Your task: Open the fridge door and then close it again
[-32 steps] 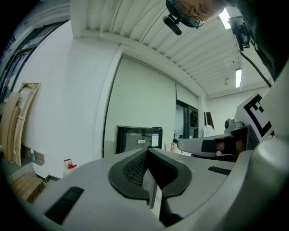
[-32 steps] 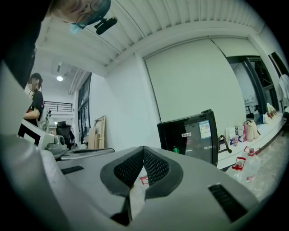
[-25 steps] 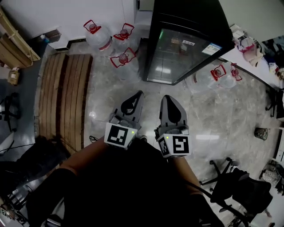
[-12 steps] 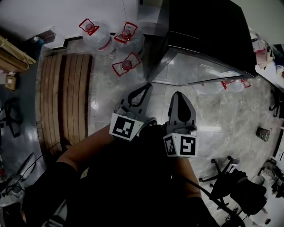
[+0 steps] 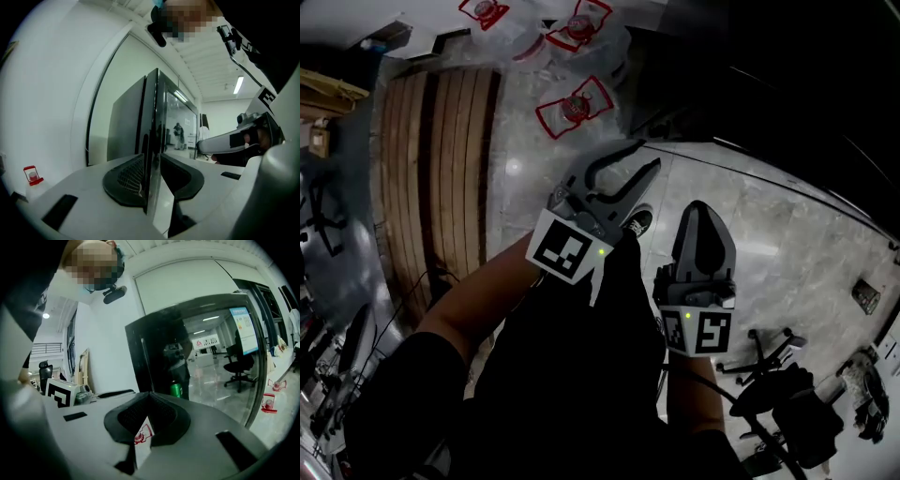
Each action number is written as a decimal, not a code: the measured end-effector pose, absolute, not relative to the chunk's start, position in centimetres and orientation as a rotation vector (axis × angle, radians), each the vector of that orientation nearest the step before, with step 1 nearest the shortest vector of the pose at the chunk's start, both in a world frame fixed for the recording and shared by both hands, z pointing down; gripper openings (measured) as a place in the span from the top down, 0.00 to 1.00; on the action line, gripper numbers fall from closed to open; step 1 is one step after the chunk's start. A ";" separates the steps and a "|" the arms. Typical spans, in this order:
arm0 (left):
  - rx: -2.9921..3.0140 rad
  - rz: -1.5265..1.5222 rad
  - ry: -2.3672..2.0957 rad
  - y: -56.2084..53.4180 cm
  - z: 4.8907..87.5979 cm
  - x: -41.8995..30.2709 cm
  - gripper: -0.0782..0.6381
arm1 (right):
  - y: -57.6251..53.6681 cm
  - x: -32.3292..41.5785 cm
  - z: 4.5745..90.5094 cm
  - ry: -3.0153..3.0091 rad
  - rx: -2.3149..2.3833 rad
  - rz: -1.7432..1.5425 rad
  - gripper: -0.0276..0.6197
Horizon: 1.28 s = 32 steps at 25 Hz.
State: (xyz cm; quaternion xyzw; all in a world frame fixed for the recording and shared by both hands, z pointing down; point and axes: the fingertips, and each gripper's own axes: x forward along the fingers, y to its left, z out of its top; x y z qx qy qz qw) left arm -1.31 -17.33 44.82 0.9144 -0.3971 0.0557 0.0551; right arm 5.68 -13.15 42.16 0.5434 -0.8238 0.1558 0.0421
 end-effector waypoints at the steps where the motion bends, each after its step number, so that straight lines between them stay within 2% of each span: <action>1: 2.794 0.169 -1.180 -17.5 45.4 -1.2 0.75 | -13.3 5.7 43.0 -2.515 1.668 0.488 0.93; 11: 2.953 0.091 -0.949 -19.4 47.6 0.9 0.75 | -12.8 6.7 48.9 -2.458 1.664 0.596 0.93; 23: 2.882 0.136 -0.929 -18.8 47.9 0.7 0.79 | -12.1 6.9 48.5 -2.468 1.716 0.574 0.93; 32: 2.868 0.094 -0.838 -8.8 47.4 2.5 0.81 | -8.8 8.8 45.8 -2.500 1.812 0.461 0.93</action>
